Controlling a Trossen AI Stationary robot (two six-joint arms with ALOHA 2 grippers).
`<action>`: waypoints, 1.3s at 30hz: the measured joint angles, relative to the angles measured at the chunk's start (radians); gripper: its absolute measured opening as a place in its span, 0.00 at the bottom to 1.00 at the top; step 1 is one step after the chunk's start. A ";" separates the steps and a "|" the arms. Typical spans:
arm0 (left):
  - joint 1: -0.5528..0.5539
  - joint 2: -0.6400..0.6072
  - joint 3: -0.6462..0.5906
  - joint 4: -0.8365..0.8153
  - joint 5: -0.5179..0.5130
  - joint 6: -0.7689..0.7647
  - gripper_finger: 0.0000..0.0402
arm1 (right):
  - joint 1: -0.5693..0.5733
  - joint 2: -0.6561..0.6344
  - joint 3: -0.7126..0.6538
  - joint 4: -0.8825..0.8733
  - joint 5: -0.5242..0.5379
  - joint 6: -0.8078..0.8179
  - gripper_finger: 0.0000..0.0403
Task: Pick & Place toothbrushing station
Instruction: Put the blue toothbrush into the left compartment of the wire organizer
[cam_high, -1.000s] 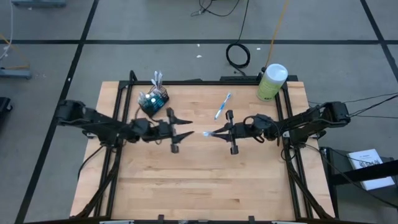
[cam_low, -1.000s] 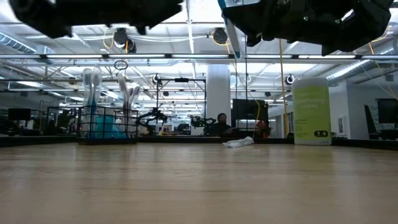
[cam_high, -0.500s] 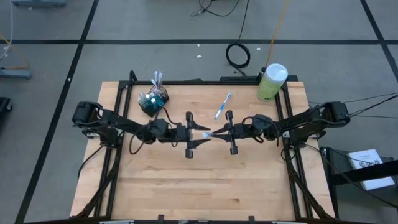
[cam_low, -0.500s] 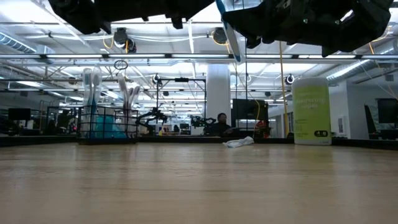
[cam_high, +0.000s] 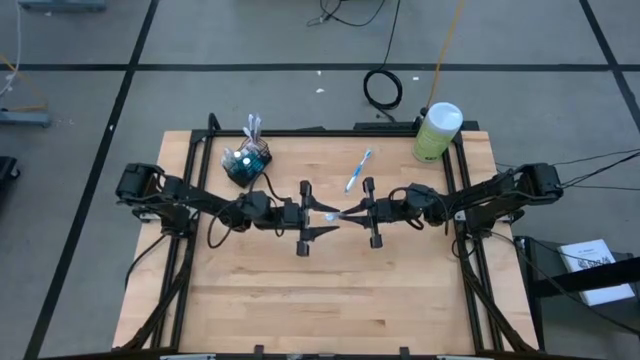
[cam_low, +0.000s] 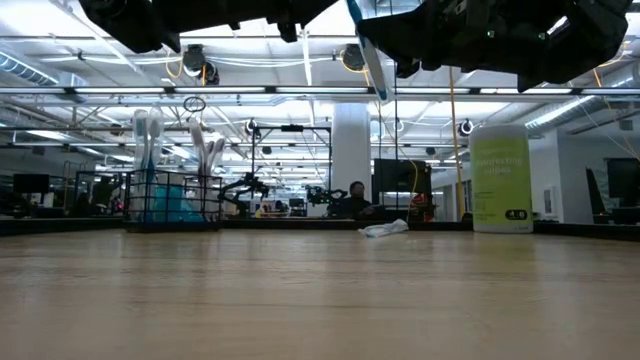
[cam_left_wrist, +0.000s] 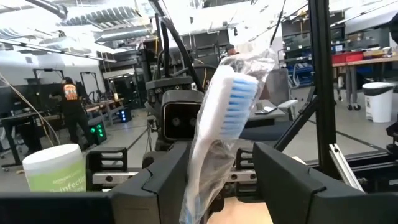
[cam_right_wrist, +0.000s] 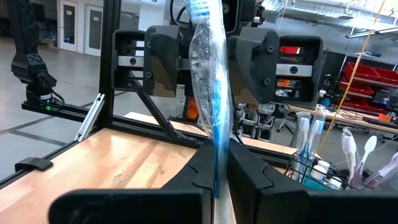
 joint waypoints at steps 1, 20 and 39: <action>0.000 0.000 0.000 0.000 0.000 0.000 0.46 | 0.000 0.000 0.000 0.000 0.000 0.000 0.03; 0.001 0.000 0.000 0.000 0.000 0.001 0.46 | 0.000 0.000 0.000 0.000 0.000 0.000 0.03; 0.006 0.000 -0.001 -0.006 -0.004 0.003 0.23 | 0.001 0.000 0.001 -0.006 -0.002 0.001 0.03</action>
